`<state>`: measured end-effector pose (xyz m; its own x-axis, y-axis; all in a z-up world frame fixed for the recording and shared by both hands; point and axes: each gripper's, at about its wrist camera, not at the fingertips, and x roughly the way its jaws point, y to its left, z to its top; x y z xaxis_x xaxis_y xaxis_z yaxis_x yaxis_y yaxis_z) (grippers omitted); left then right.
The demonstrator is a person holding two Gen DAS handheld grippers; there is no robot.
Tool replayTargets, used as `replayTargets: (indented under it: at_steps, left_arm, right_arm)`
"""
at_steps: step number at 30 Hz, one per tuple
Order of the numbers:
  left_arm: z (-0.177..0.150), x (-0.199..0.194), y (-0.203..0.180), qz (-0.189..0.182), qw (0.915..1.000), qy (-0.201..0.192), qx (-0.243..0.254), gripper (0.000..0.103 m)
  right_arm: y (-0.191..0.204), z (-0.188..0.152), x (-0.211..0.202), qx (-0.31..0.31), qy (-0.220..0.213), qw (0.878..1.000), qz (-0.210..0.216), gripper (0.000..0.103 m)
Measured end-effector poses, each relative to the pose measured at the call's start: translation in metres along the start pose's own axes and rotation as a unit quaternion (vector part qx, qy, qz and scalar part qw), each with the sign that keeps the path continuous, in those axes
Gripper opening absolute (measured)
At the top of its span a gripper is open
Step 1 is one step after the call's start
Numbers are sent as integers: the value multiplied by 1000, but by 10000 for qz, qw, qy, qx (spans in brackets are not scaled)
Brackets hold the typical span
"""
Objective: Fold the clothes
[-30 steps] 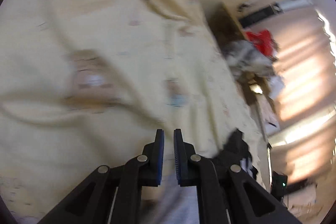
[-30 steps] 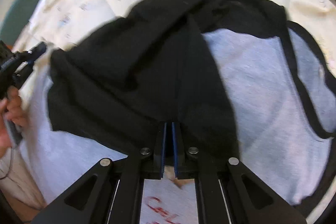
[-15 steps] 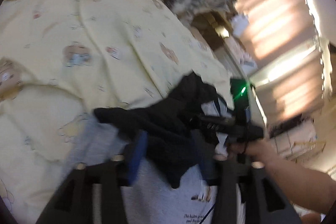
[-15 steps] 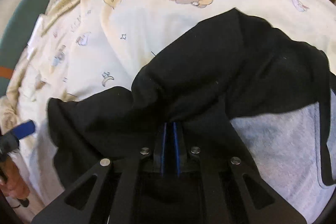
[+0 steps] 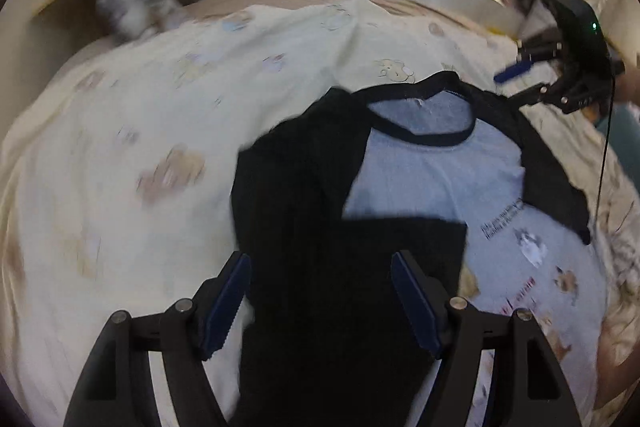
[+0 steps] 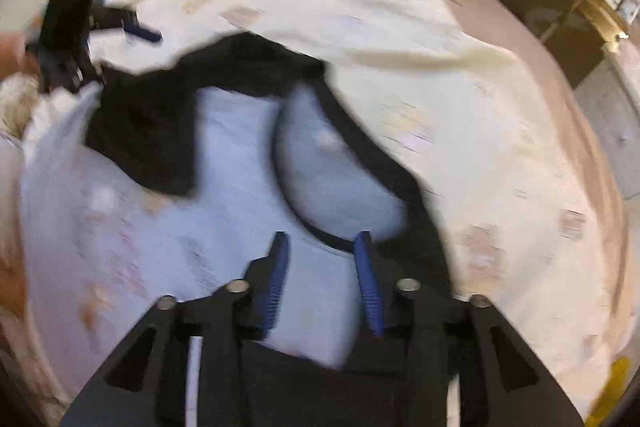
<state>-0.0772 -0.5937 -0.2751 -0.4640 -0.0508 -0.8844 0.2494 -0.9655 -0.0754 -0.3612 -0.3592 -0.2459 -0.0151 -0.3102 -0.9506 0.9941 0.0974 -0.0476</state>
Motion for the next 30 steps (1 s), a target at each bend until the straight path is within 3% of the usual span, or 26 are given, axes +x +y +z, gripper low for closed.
replayTargets:
  at_steps: [1, 5, 8, 13, 17, 23, 26, 28, 30]
  left_arm:
    - [9, 9, 1, 93, 9999, 79, 116, 74]
    - [29, 38, 15, 266, 9987, 373, 233, 74]
    - [40, 55, 24, 260, 9978, 520, 311, 74]
    - [60, 66, 6, 180, 9906, 665, 1180, 74]
    - [77, 73, -2, -5, 9822, 933, 1631, 74]
    - [97, 83, -14, 184, 9758, 848, 2005, 74]
    - [105, 92, -27, 108, 9737, 842, 2114, 74]
    - [106, 102, -33, 51, 9712, 984, 2170, 69]
    - [106, 110, -37, 21, 9702, 1111, 2155, 52]
  right_arm:
    - [-15, -3, 11, -22, 103, 9999, -74, 72]
    - [-44, -7, 27, -8, 404, 9988, -261, 72]
    - [-55, -1, 36, 80, 375, 9992, -90, 72]
    - [-60, 21, 51, -63, 296, 9995, 65, 72]
    - [-64, 31, 74, -115, 720, 9969, 291, 72]
    - [-66, 34, 99, -141, 1154, 9932, 79, 72]
    - [-59, 38, 104, -220, 1147, 9931, -57, 71]
    - [-56, 40, 105, -257, 1065, 9940, -63, 65]
    - [-55, 41, 107, -159, 1050, 9943, 2, 57]
